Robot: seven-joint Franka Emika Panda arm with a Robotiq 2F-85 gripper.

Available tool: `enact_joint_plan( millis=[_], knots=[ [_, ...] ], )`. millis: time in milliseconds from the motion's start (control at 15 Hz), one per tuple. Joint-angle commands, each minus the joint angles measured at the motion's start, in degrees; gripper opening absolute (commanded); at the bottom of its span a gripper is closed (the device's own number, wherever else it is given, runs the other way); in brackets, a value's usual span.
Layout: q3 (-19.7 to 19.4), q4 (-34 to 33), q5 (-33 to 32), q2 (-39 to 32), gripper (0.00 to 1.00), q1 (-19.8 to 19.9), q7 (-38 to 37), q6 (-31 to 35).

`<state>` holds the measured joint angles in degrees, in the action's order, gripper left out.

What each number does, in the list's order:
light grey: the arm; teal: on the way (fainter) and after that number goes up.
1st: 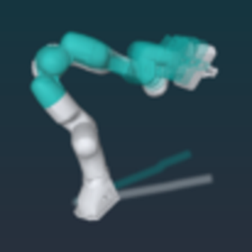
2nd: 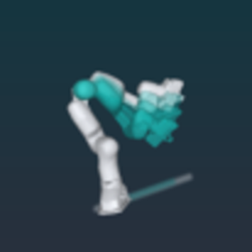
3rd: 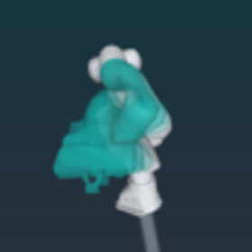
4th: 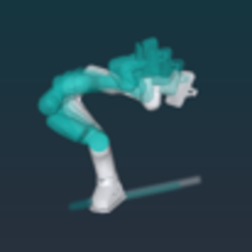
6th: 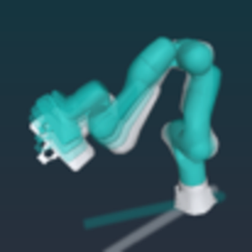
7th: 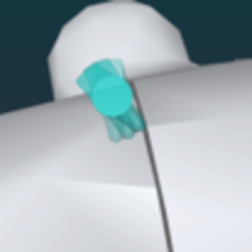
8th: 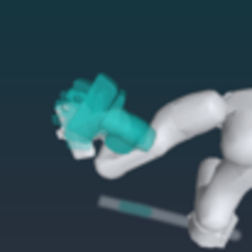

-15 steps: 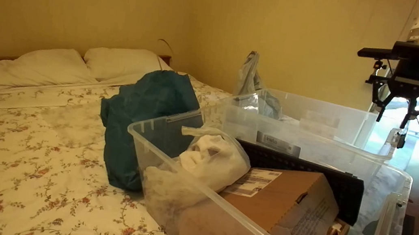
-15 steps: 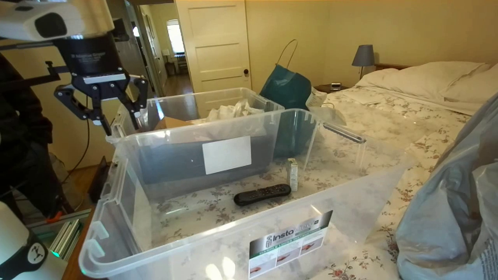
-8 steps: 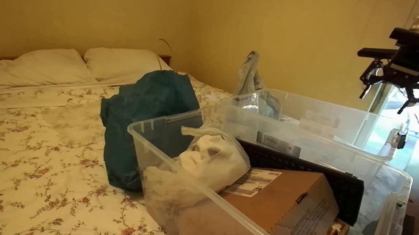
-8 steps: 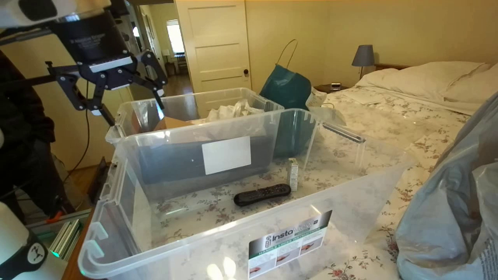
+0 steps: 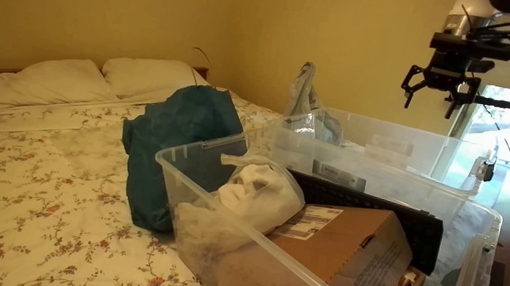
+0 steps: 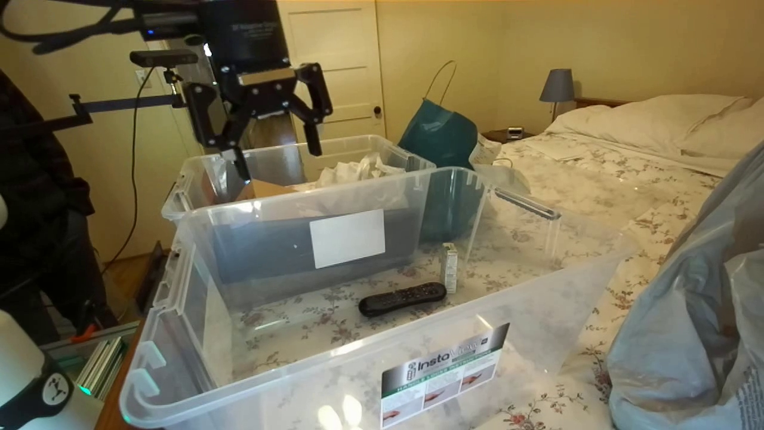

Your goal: Pull the right container closer to the edge, remove a plastic bag from the right container and put it in the left container

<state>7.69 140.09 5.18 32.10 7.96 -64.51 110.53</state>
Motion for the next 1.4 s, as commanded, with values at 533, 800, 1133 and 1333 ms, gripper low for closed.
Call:
enact_joint_plan(
  millis=[533,800,1133,1333],
  knots=[
    [-3.8,-17.1,-10.1,-20.8,1.0,-2.2,15.1,-1.4],
    [-2.8,-20.0,-21.4,-27.6,1.0,-2.8,16.8,4.5],
    [-3.8,-27.0,-25.6,-37.6,1.0,-5.6,17.1,1.3],
    [-5.7,-30.3,-32.2,-44.6,1.0,-7.3,11.5,5.8]
  ],
)
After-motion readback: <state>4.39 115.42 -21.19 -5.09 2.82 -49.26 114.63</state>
